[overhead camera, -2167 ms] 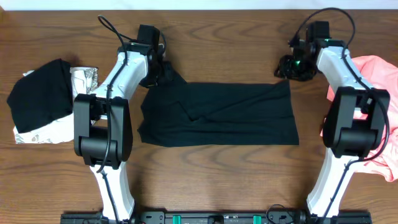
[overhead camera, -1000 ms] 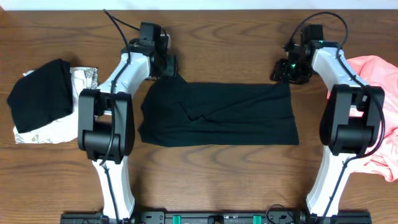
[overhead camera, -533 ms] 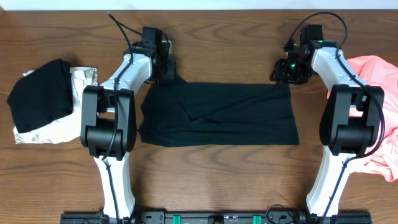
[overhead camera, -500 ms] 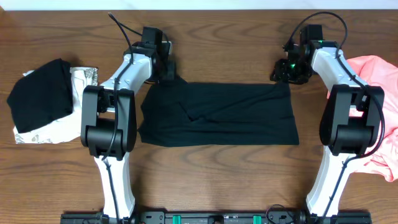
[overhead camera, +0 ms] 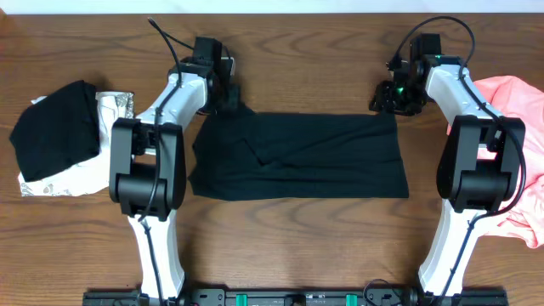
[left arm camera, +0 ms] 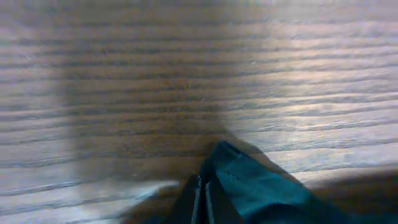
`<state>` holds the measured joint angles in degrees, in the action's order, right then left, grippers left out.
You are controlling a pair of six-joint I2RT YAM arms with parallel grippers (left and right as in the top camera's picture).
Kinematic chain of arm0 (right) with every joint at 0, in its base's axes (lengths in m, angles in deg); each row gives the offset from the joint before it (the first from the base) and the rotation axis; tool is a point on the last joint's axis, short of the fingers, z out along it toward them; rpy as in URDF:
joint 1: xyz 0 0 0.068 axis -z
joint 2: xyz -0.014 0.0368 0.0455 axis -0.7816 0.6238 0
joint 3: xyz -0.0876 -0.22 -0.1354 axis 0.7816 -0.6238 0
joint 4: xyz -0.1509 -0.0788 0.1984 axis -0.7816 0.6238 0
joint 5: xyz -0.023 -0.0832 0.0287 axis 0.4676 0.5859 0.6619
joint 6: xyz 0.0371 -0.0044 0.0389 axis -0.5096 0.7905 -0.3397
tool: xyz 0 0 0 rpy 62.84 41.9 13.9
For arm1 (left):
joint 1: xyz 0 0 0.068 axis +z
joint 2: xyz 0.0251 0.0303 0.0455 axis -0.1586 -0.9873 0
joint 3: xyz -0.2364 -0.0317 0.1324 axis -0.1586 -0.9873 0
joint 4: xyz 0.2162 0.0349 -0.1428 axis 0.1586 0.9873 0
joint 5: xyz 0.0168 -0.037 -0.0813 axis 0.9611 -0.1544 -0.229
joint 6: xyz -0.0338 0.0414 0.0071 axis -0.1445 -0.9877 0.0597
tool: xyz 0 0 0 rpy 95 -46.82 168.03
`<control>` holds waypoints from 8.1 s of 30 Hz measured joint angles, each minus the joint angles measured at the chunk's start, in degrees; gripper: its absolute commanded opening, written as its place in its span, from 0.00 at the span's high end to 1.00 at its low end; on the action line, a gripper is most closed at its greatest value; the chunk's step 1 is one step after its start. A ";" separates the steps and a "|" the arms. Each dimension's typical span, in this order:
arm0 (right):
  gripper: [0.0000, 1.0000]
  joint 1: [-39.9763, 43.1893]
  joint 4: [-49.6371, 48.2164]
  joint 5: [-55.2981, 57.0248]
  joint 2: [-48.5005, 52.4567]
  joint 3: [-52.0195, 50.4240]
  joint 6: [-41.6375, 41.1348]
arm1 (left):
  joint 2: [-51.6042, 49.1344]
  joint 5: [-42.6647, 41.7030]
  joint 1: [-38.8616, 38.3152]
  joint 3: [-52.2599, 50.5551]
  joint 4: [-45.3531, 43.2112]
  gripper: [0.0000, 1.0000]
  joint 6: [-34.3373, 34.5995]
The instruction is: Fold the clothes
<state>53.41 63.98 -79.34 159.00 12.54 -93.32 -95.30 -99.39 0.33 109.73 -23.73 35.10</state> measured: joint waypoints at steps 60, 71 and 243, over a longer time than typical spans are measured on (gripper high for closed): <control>0.53 0.02 1.77 -0.04 0.00 0.00 -0.02 | 0.81 5.86 -1.84 -0.07 -4.55 0.28 -10.75; 0.53 0.02 1.92 -0.07 0.00 0.00 -0.02 | -1.90 6.84 -4.22 0.04 -3.65 0.58 -11.72; 0.45 24.02 29.53 -33.92 -7.34 -8.98 1.05 | 5.84 2.40 -4.44 0.02 28.76 0.94 1.60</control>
<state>77.43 93.51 -113.27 151.66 3.55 -92.27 -89.47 -96.99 -4.11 109.75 5.03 36.69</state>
